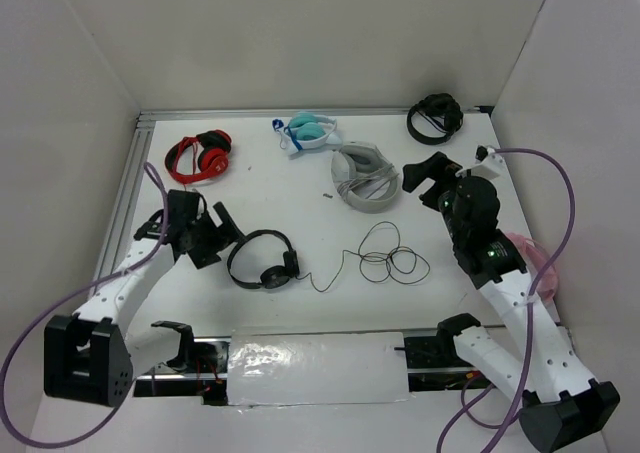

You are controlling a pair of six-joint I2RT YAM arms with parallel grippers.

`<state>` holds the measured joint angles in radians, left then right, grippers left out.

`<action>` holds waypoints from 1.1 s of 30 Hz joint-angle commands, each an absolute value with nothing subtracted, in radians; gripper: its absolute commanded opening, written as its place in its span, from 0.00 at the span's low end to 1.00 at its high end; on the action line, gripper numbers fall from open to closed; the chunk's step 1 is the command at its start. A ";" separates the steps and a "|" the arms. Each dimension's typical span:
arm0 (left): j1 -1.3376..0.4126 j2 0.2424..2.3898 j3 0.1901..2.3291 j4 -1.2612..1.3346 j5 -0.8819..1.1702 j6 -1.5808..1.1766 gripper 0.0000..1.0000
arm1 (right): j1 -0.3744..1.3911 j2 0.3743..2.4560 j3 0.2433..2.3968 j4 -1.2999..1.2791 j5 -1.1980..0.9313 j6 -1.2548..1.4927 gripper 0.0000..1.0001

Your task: Wrap the headphones

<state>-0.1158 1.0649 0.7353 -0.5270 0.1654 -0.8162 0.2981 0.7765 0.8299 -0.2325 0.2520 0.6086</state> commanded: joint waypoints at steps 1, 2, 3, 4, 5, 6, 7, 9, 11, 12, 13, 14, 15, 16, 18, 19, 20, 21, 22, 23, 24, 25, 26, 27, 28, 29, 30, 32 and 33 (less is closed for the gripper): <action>-0.118 1.141 0.713 -0.534 0.183 -0.876 0.99 | 0.299 0.791 0.828 -0.175 0.233 0.565 1.00; -0.118 1.156 0.718 -0.532 0.167 -0.890 0.99 | 0.299 0.793 0.825 -0.170 0.200 0.545 1.00; -0.120 1.170 0.722 -0.537 0.155 -0.896 0.99 | 0.299 0.798 0.825 -0.170 0.186 0.537 1.00; -0.118 1.201 0.726 -0.540 0.131 -0.900 0.99 | 0.299 0.802 0.828 -0.172 0.177 0.534 1.00; -0.118 1.218 0.726 -0.538 0.123 -0.900 0.99 | 0.301 0.805 0.827 -0.169 0.172 0.532 1.00; -0.120 1.230 0.727 -0.526 0.123 -0.894 0.99 | 0.299 0.807 0.825 -0.166 0.167 0.529 1.00; -0.121 1.262 0.724 -0.522 0.126 -0.893 0.99 | 0.301 0.808 0.821 -0.161 0.166 0.528 1.00; -0.132 1.304 0.726 -0.523 0.127 -0.896 0.99 | 0.299 0.811 0.819 -0.155 0.163 0.526 1.00; -0.159 1.325 0.735 -0.555 0.072 -0.938 0.99 | 0.298 0.815 0.825 -0.163 0.160 0.520 1.00; -0.169 1.347 0.738 -0.575 0.049 -0.955 0.99 | 0.299 0.813 0.825 -0.166 0.169 0.519 1.00; -0.182 1.356 0.742 -0.610 0.011 -0.988 0.99 | 0.301 0.813 0.822 -0.167 0.175 0.518 1.00; -0.189 1.371 0.742 -0.623 0.005 -0.997 0.98 | 0.299 0.811 0.819 -0.164 0.182 0.518 1.00; -0.193 1.396 0.742 -0.633 0.005 -1.011 0.97 | 0.298 0.811 0.818 -0.164 0.199 0.522 1.00; -0.196 1.414 0.741 -0.634 0.003 -1.018 0.97 | 0.301 0.810 0.816 -0.164 0.204 0.522 1.00; -0.199 1.469 0.753 -0.630 0.005 -1.029 0.89 | 0.298 0.807 0.818 -0.172 0.210 0.523 1.00; -0.202 1.486 0.768 -0.620 0.005 -1.019 0.84 | 0.299 0.805 0.816 -0.172 0.209 0.523 1.00; -0.204 1.517 0.776 -0.606 0.005 -1.006 0.71 | 0.299 0.802 0.815 -0.170 0.204 0.519 1.00; -0.215 1.528 0.778 -0.592 0.005 -0.997 0.63 | 0.299 0.796 0.808 -0.167 0.198 0.514 1.00; -0.219 1.540 0.782 -0.571 0.005 -0.997 0.48 | 0.301 0.793 0.804 -0.163 0.180 0.503 1.00; -0.225 1.564 0.788 -0.568 0.005 -1.000 0.12 | 0.301 0.784 0.795 -0.150 0.166 0.496 1.00; -0.225 1.577 0.795 -0.571 0.005 -1.003 0.04 | 0.301 0.778 0.795 -0.146 0.155 0.489 1.00; -0.232 1.589 0.816 -0.575 0.006 -1.006 0.00 | 0.299 0.775 0.790 -0.143 0.128 0.477 1.00; -0.236 1.609 0.833 -0.592 -0.042 -1.008 0.00 | 0.302 0.772 0.788 -0.131 0.108 0.466 1.00; -0.250 1.617 0.848 -0.609 -0.058 -1.018 0.00 | 0.302 0.766 0.782 -0.127 0.085 0.453 1.00; -0.256 1.621 0.888 -0.626 -0.077 -1.029 0.00 | 0.304 0.764 0.779 -0.121 0.056 0.433 1.00; -0.264 1.627 0.911 -0.661 -0.113 -1.037 0.00 | 0.305 0.765 0.776 -0.112 -0.024 0.389 1.00; -0.279 1.628 0.934 -0.684 -0.132 -1.046 0.00 | 0.313 0.761 0.772 -0.107 -0.061 0.367 1.00; -0.297 1.612 1.012 -0.724 -0.169 -1.069 0.00 | 0.319 0.756 0.758 -0.069 -0.160 0.324 1.00; -0.316 1.603 1.063 -0.765 -0.211 -1.078 0.00 | 0.333 0.749 0.743 -0.057 -0.190 0.308 1.00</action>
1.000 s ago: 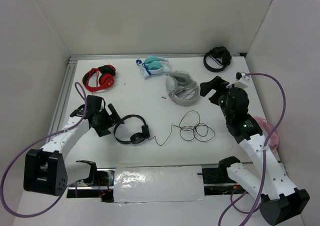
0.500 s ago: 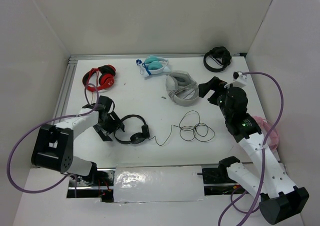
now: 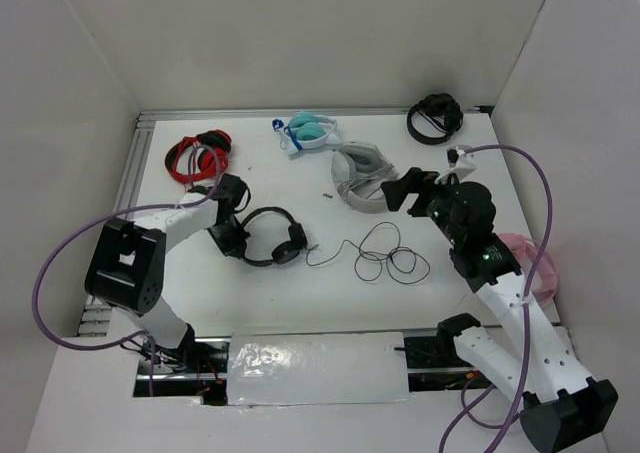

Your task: Wrap the headphones

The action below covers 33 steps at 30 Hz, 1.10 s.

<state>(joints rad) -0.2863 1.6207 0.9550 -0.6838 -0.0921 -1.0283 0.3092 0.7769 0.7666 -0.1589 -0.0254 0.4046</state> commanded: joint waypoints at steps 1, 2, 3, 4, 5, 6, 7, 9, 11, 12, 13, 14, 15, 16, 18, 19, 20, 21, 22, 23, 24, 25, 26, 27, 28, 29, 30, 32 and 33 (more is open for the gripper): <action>-0.324 1.591 1.089 -0.779 -0.227 -1.078 0.00 | 0.340 0.746 0.736 -0.046 -0.210 0.293 1.00; -0.330 1.566 1.119 -0.797 -0.239 -1.083 0.00 | 0.351 0.738 0.732 -0.045 -0.241 0.267 1.00; -0.331 1.553 1.185 -0.830 -0.250 -1.081 0.00 | 0.376 0.733 0.726 -0.048 -0.254 0.249 1.00; -0.331 1.536 1.216 -0.841 -0.256 -1.074 0.00 | 0.389 0.723 0.723 -0.052 -0.267 0.230 1.00; -0.331 1.502 1.248 -0.844 -0.258 -1.063 0.00 | 0.408 0.716 0.715 -0.054 -0.270 0.212 1.00; -0.331 1.482 1.297 -0.844 -0.270 -1.037 0.00 | 0.428 0.707 0.707 -0.051 -0.267 0.180 1.00; -0.334 1.461 1.316 -0.841 -0.281 -1.026 0.00 | 0.466 0.697 0.698 -0.037 -0.264 0.158 1.00; -0.334 1.387 1.350 -0.796 -0.299 -0.982 0.00 | 0.506 0.687 0.661 -0.020 -0.220 0.092 1.00; -0.334 1.313 1.365 -0.756 -0.288 -0.939 0.00 | 0.557 0.692 0.634 -0.005 -0.169 0.049 1.00; -0.333 1.289 1.383 -0.723 -0.269 -0.905 0.00 | 0.569 0.699 0.624 -0.005 -0.108 0.022 1.00; -0.331 1.248 1.408 -0.710 -0.261 -0.870 0.00 | 0.596 0.716 0.608 0.052 -0.075 0.011 1.00; -0.333 1.229 1.423 -0.698 -0.252 -0.859 0.00 | 0.609 0.727 0.598 0.073 -0.045 0.011 1.00; -0.331 1.214 1.440 -0.693 -0.247 -0.851 0.00 | 0.614 0.741 0.589 0.118 -0.007 -0.045 1.00; -0.333 1.188 1.456 -0.680 -0.230 -0.836 0.00 | 0.623 0.771 0.569 0.139 -0.003 -0.063 1.00; -0.331 1.166 1.512 -0.667 -0.206 -0.792 0.00 | 0.623 0.817 0.551 0.190 -0.003 -0.089 1.00; -0.333 1.152 1.547 -0.649 -0.177 -0.758 0.00 | 0.621 0.871 0.529 0.242 -0.009 -0.110 1.00; -0.333 1.147 1.568 -0.641 -0.161 -0.744 0.00 | 0.621 0.897 0.522 0.270 -0.012 -0.113 1.00; -0.333 1.146 1.592 -0.638 -0.147 -0.732 0.00 | 0.621 0.925 0.514 0.316 -0.014 -0.104 1.00; -0.333 1.146 1.617 -0.638 -0.123 -0.720 0.00 | 0.621 0.949 0.508 0.330 -0.041 -0.095 1.00; -0.333 1.150 1.670 -0.643 -0.117 -0.713 0.00 | 0.621 0.972 0.503 0.347 -0.060 -0.091 1.00; -0.333 1.154 1.701 -0.649 -0.111 -0.709 0.00 | 0.623 1.011 0.499 0.366 -0.060 -0.081 1.00; -0.331 1.163 1.757 -0.653 -0.098 -0.695 0.00 | 0.620 1.043 0.491 0.403 -0.055 -0.060 1.00; -0.331 1.169 1.782 -0.658 -0.092 -0.696 0.00 | 0.618 1.043 0.485 0.423 -0.057 -0.051 1.00; -0.331 1.170 1.808 -0.661 -0.078 -0.693 0.00 | 0.615 1.072 0.477 0.443 -0.063 -0.042 1.00; -0.330 1.178 1.827 -0.661 -0.062 -0.684 0.00 | 0.614 1.087 0.471 0.484 -0.077 -0.035 1.00; -0.330 1.181 1.862 -0.661 -0.022 -0.674 0.00 | 0.614 1.103 0.474 0.500 -0.084 -0.020 1.00; -0.330 1.178 1.871 -0.658 -0.011 -0.666 0.00 | 0.614 1.141 0.480 0.520 -0.089 -0.011 1.00; -0.330 1.170 1.879 -0.649 0.020 -0.663 0.00 | 0.612 1.182 0.509 0.538 -0.156 0.029 0.99; -0.330 1.170 1.881 -0.637 0.031 -0.660 0.00 | 0.615 1.228 0.529 0.522 -0.169 0.044 0.98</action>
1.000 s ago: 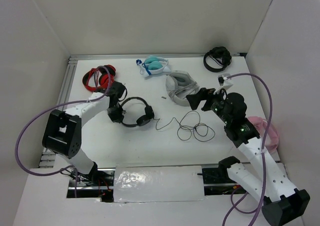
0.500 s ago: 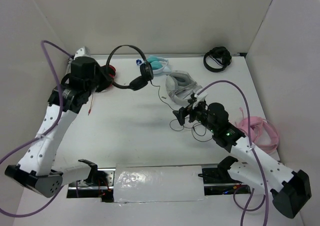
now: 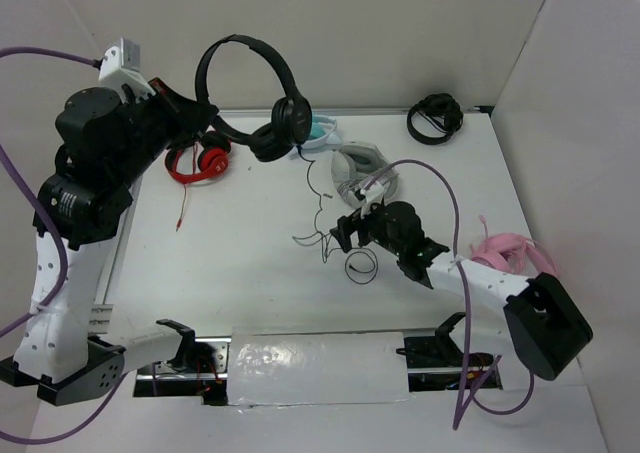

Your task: Wrap the headphones

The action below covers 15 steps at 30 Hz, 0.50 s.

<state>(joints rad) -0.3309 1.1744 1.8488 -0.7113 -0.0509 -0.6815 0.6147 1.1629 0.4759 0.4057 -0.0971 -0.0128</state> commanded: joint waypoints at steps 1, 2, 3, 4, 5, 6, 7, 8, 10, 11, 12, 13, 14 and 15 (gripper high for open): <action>-0.330 1.172 1.894 -0.641 0.032 -0.661 0.00 | 0.618 1.229 0.564 0.505 -0.181 0.052 0.95; -0.330 1.177 1.901 -0.647 0.032 -0.661 0.00 | 0.621 1.268 0.571 0.497 -0.208 0.069 0.94; -0.328 1.181 1.905 -0.647 0.034 -0.657 0.00 | 0.624 1.288 0.568 0.518 -0.237 0.078 0.94; -0.328 1.186 1.910 -0.644 0.028 -0.658 0.00 | 0.626 1.319 0.566 0.525 -0.267 0.090 0.94; -0.328 1.192 1.919 -0.646 0.019 -0.663 0.00 | 0.626 1.330 0.565 0.526 -0.290 0.115 0.94; -0.327 1.210 1.930 -0.659 0.005 -0.664 0.00 | 0.627 1.339 0.565 0.522 -0.331 0.176 0.94; -0.324 1.221 1.954 -0.667 0.005 -0.667 0.00 | 0.633 1.357 0.583 0.493 -0.347 0.202 0.93; -0.322 1.232 1.963 -0.675 0.005 -0.666 0.00 | 0.638 1.365 0.598 0.445 -0.354 0.230 0.93; -0.316 1.252 1.979 -0.677 0.005 -0.666 0.00 | 0.669 1.350 0.627 0.338 -0.365 0.245 0.91; -0.313 1.256 1.982 -0.678 0.005 -0.666 0.00 | 0.682 1.333 0.629 0.300 -0.321 0.259 0.91; -0.307 1.265 1.985 -0.681 0.005 -0.669 0.00 | 0.707 1.291 0.632 0.254 -0.096 0.314 0.91; -0.302 1.266 1.982 -0.683 -0.027 -0.673 0.00 | 0.710 1.290 0.632 0.253 -0.094 0.314 0.91; -0.298 1.267 1.977 -0.681 -0.031 -0.673 0.00 | 0.715 1.248 0.637 0.192 -0.007 0.337 0.91; -0.288 1.267 1.958 -0.678 -0.040 -0.683 0.00 | 0.713 1.226 0.640 0.160 0.178 0.394 0.92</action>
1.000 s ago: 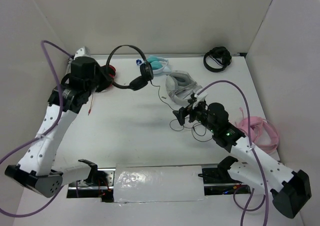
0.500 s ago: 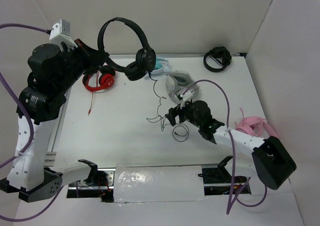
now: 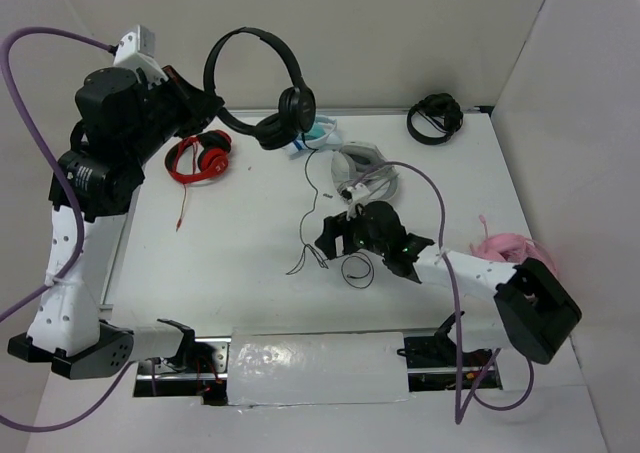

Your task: Wrap the headphones

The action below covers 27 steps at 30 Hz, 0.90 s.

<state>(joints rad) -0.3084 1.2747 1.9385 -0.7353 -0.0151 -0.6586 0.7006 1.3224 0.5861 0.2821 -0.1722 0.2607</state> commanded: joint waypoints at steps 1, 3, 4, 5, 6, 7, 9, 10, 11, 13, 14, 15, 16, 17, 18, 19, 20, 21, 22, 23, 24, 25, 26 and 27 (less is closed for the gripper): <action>-0.284 1.263 1.942 -0.673 -0.044 -0.689 0.00 | 0.712 1.204 0.637 0.141 0.243 0.408 0.92; -0.269 1.255 1.889 -0.666 -0.054 -0.721 0.00 | 0.710 1.140 0.626 0.103 0.416 0.480 0.94; -0.261 1.252 1.872 -0.661 -0.054 -0.733 0.00 | 0.707 1.122 0.629 0.066 0.434 0.482 0.95; -0.255 1.256 1.859 -0.658 -0.051 -0.739 0.00 | 0.707 1.082 0.637 0.042 0.455 0.483 0.97; -0.236 1.262 1.846 -0.658 -0.048 -0.756 0.00 | 0.710 1.062 0.640 0.013 0.522 0.494 0.98; -0.221 1.269 1.844 -0.663 -0.025 -0.761 0.00 | 0.712 1.043 0.638 -0.030 0.544 0.489 0.99; -0.170 1.317 1.868 -0.675 0.014 -0.779 0.00 | 0.712 0.980 0.609 -0.034 0.449 0.365 0.99; -0.147 1.330 1.893 -0.686 0.020 -0.793 0.00 | 0.722 0.954 0.582 -0.022 0.393 0.327 0.99; -0.134 1.345 1.893 -0.693 0.024 -0.793 0.00 | 0.735 0.947 0.566 -0.009 0.347 0.296 0.99; -0.123 1.385 1.893 -0.716 0.060 -0.808 0.00 | 0.791 0.945 0.523 0.064 0.238 0.186 0.97; -0.086 1.399 1.987 -0.729 0.075 -0.816 0.00 | 0.811 0.962 0.506 0.095 0.221 0.148 0.97; -0.077 1.416 2.002 -0.733 0.093 -0.813 0.00 | 0.827 0.977 0.493 0.168 0.207 0.109 0.98; -0.068 1.422 2.014 -0.733 0.110 -0.810 0.00 | 0.839 0.994 0.474 0.204 0.169 0.054 0.98; -0.051 1.428 2.034 -0.733 0.141 -0.810 0.00 | 0.842 1.046 0.471 0.234 0.137 0.028 0.98; -0.045 1.434 2.046 -0.736 0.155 -0.810 0.00 | 0.839 1.078 0.472 0.283 0.105 0.011 0.98; -0.029 1.439 2.069 -0.748 0.181 -0.810 0.00 | 0.844 1.110 0.501 0.302 0.091 -0.042 0.98; -0.023 1.440 2.077 -0.752 0.190 -0.810 0.00 | 0.842 1.182 0.529 0.311 0.080 -0.052 0.98; -0.020 1.436 2.080 -0.750 0.199 -0.810 0.00 | 0.841 1.219 0.557 0.325 0.062 -0.064 0.98; -0.014 1.433 2.085 -0.747 0.207 -0.808 0.00 | 0.841 1.251 0.607 0.345 0.020 -0.078 0.98; -0.011 1.430 2.089 -0.749 0.216 -0.807 0.00 | 0.841 1.323 0.633 0.362 0.008 -0.081 0.98; -0.008 1.424 2.094 -0.752 0.218 -0.805 0.00 | 0.839 1.362 0.685 0.408 0.006 -0.081 0.96; -0.005 1.420 2.100 -0.756 0.219 -0.805 0.00 | 0.839 1.440 0.707 0.437 0.006 -0.074 0.94; -0.005 1.416 2.100 -0.752 0.221 -0.799 0.00 | 0.835 1.477 0.733 0.458 0.020 -0.066 0.90; -0.005 1.408 2.102 -0.753 0.224 -0.796 0.00 | 0.833 1.514 0.788 0.480 0.035 -0.060 0.85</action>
<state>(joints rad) -0.0105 1.4498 2.0594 -0.8001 0.1650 -0.7712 0.8375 1.4410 0.6643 0.2913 0.0528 -0.0277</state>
